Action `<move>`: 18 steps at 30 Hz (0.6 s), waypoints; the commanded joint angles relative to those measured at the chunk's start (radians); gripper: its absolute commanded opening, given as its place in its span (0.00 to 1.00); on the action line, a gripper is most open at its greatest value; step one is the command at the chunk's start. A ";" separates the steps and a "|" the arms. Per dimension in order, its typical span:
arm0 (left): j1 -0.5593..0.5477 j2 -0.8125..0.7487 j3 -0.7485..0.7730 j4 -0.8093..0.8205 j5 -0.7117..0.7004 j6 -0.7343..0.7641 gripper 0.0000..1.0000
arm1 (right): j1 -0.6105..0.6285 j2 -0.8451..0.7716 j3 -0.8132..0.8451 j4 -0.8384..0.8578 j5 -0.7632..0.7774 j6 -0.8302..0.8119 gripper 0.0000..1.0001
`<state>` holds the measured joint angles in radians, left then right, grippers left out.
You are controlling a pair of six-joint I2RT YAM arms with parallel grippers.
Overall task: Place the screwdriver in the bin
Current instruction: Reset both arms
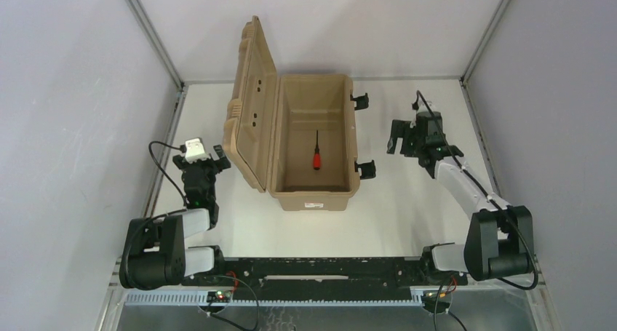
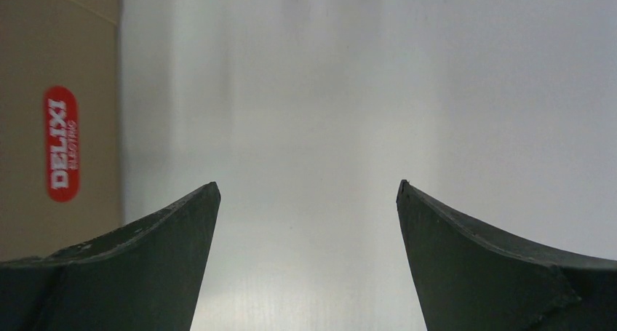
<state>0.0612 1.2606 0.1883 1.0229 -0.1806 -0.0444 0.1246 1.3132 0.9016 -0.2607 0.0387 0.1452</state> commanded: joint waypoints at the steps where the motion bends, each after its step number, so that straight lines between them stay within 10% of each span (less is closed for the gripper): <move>1: 0.002 -0.005 0.005 0.029 -0.001 0.014 1.00 | -0.008 -0.034 -0.110 0.277 -0.028 -0.040 1.00; 18: 0.002 -0.003 0.005 0.029 -0.002 0.015 1.00 | -0.008 -0.060 -0.193 0.396 -0.028 -0.031 1.00</move>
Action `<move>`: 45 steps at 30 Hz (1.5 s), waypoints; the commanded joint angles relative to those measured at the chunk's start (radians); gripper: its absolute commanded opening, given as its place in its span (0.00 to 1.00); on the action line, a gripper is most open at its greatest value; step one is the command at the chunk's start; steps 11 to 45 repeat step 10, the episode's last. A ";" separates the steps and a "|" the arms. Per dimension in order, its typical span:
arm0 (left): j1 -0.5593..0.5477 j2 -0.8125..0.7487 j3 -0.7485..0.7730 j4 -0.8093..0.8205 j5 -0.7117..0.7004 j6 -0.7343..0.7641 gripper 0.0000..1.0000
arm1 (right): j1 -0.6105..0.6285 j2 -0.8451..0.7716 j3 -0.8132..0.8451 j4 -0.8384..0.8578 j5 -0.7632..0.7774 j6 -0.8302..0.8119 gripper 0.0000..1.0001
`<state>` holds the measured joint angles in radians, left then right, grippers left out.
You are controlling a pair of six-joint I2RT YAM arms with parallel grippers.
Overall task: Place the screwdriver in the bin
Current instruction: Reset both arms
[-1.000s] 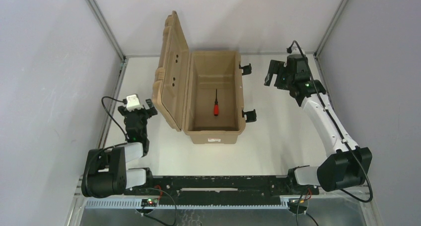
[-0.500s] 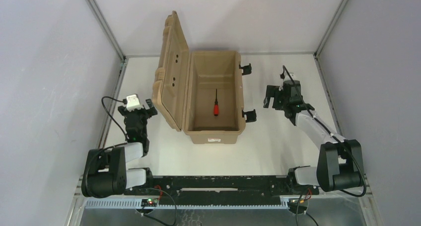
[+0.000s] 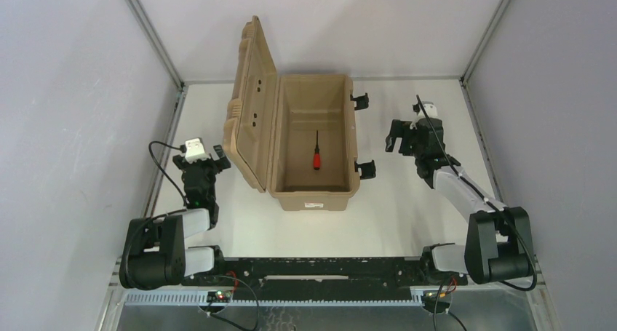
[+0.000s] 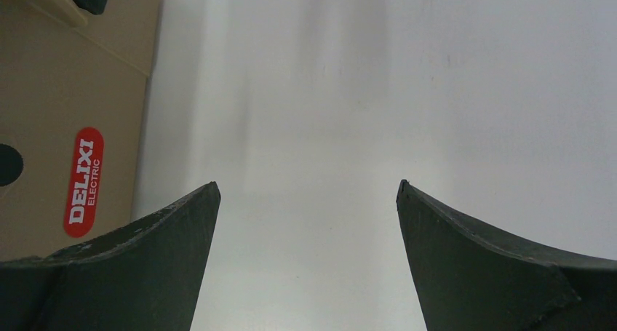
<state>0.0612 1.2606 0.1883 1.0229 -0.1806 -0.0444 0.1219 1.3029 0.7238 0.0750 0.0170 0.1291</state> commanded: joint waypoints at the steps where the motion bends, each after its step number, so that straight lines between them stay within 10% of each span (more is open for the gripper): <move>1: 0.002 -0.003 0.005 0.029 -0.001 0.014 1.00 | -0.005 -0.052 -0.017 0.059 -0.005 -0.017 1.00; 45: 0.002 -0.004 0.005 0.029 0.000 0.014 1.00 | -0.005 -0.052 -0.017 0.055 0.004 -0.010 0.99</move>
